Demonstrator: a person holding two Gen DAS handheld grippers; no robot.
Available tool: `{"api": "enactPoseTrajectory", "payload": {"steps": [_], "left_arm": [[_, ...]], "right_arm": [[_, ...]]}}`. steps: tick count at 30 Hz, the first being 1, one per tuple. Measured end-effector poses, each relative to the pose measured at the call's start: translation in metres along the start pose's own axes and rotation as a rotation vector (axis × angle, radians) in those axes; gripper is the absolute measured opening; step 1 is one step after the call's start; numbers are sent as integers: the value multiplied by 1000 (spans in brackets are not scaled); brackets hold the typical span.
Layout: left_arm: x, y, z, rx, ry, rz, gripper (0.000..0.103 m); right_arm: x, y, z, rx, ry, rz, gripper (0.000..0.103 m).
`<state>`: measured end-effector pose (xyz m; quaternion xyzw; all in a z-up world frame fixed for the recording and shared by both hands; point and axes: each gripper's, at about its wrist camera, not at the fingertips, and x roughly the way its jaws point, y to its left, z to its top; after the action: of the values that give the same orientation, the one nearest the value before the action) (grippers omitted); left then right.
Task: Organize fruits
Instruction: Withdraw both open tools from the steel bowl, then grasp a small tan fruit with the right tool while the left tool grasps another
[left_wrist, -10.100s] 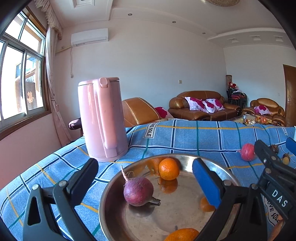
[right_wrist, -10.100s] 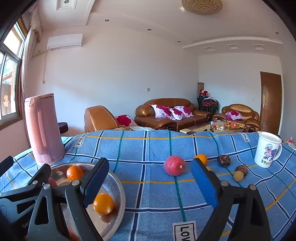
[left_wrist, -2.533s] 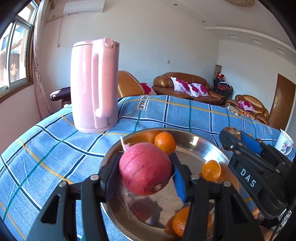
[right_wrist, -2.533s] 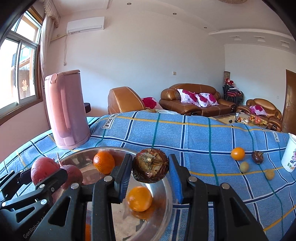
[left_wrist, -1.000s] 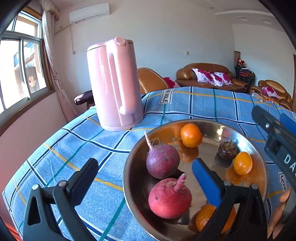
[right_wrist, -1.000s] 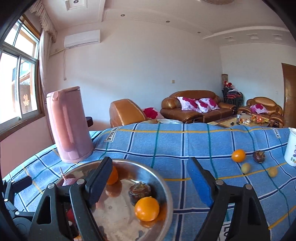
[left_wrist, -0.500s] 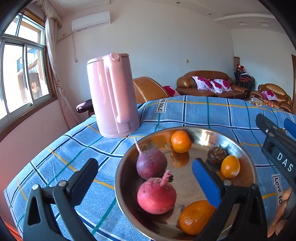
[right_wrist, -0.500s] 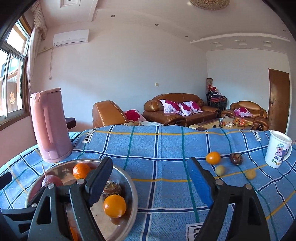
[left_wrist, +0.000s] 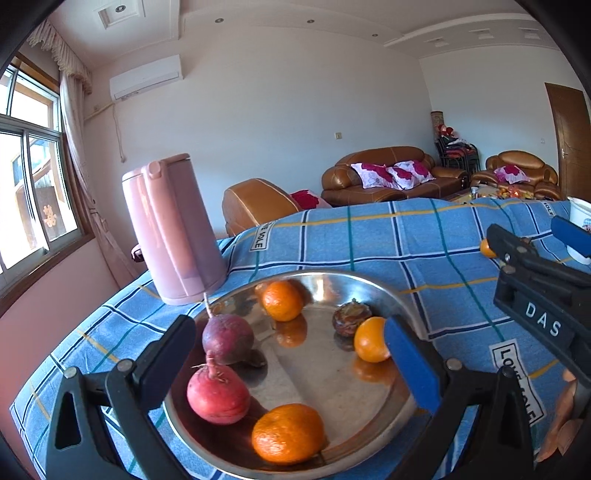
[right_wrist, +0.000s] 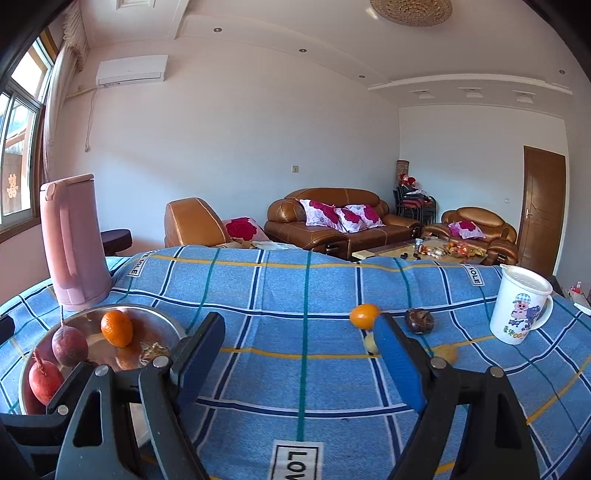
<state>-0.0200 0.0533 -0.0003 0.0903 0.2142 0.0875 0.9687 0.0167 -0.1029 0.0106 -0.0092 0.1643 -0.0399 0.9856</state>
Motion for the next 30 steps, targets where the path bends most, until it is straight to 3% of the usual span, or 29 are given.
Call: {"api": "enactPoseTrajectory", "payload": {"steps": [19,25,30], "left_arm": [[-5,-108,24,80,18,-178,103],[6,-138,34,54,73,-243,103],[24,-164,41,51,104,-247,103]], "right_arm": [[-3,-128,-6,78,67,-200,84],[5,-166,-8,143,129,-240,84],[21,-187,-11,197,208,-234,84]]}}
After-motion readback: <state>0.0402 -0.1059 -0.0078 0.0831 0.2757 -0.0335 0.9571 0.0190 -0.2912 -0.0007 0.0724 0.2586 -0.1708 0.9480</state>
